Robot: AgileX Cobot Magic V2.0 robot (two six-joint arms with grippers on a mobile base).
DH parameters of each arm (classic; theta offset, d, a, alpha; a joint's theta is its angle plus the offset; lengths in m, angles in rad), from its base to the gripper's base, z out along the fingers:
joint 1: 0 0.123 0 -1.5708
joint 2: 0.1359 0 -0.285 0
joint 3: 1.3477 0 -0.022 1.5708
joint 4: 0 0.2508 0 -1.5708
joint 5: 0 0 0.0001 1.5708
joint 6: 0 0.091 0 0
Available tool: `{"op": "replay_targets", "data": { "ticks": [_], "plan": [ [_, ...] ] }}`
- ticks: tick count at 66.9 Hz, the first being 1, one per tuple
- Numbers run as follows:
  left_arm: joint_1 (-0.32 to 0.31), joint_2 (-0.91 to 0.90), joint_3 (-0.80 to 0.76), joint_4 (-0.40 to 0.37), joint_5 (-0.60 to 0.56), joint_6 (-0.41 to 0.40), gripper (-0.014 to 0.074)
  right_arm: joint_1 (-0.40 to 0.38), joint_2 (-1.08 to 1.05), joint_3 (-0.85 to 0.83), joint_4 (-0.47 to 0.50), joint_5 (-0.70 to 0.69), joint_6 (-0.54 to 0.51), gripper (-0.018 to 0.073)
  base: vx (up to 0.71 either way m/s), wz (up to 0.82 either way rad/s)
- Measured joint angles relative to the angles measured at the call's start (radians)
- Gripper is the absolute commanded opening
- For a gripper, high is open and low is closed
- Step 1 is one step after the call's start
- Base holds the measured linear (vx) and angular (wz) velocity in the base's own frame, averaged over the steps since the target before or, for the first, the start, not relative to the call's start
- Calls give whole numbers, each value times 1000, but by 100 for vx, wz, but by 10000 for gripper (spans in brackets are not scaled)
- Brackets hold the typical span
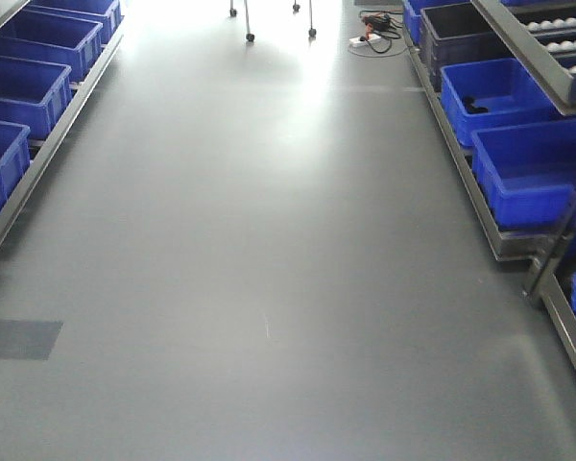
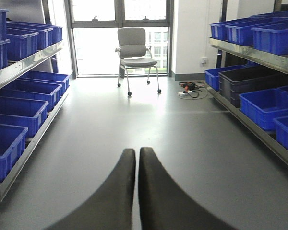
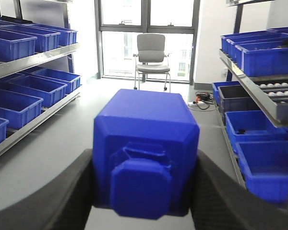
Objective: Pour parts from conveyor to right shelf
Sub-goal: 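Turn into the shelf aisle and drive to the blue bin rack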
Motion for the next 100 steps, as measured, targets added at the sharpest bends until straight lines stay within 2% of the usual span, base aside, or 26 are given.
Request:
{"op": "replay_targets", "data": {
  "ticks": [31, 100],
  "plan": [
    [0, 0, 0, 0, 0, 0, -6, 0, 0, 0, -2, 1, 0, -5, 52, 35],
    [0, 0, 0, 0, 0, 0, -6, 0, 0, 0, -3, 1, 0, -5, 30, 89]
  ]
}}
